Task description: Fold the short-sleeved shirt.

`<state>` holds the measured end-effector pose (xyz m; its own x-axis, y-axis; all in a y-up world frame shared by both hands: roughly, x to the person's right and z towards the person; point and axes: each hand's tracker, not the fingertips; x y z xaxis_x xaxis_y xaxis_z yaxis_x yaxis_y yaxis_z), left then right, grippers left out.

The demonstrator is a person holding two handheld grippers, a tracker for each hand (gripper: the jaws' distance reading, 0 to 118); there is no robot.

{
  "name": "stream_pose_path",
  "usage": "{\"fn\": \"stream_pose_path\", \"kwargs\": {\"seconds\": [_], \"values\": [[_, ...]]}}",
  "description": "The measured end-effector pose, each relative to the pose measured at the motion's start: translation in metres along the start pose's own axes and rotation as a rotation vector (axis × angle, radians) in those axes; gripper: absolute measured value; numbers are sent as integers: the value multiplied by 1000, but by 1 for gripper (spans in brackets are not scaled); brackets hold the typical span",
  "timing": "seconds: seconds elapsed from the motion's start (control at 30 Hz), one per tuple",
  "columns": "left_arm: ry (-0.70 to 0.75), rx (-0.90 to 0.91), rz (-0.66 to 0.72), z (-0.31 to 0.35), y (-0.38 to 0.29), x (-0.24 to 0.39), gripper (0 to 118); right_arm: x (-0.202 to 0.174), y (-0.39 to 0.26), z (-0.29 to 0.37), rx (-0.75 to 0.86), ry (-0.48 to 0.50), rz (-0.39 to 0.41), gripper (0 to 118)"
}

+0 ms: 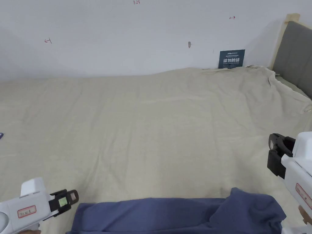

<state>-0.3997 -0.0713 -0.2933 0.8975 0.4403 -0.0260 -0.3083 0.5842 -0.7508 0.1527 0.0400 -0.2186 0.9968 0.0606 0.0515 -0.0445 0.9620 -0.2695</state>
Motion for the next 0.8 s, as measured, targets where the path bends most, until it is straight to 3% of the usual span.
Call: {"fn": "stream_pose_path", "kwargs": {"seconds": [0.03,0.07,0.13,0.37,0.43,0.57,0.7,0.8], "values": [[-4,-36,17,-5,-4,-9,37,0,-2,-1,-7,0,4,0],[1,-74,20,-11,-8,-17,60,0,-4,-2,-14,-1,3,0],[30,-135,7,-21,-16,-27,82,0,-7,-4,-28,0,-2,0],[66,-227,-5,-62,-22,-66,86,0,-15,-7,-62,-8,-12,0],[65,-236,-11,-69,-23,-66,84,-1,-16,-7,-71,-11,-13,0],[62,-264,-45,-85,-22,-59,55,1,-20,-8,-81,-20,-17,0],[102,-287,-109,-97,-25,-49,50,7,-22,-7,-85,-33,-30,0],[108,-289,-122,-95,-24,-45,18,11,-22,-5,-85,-40,-28,0]]}}
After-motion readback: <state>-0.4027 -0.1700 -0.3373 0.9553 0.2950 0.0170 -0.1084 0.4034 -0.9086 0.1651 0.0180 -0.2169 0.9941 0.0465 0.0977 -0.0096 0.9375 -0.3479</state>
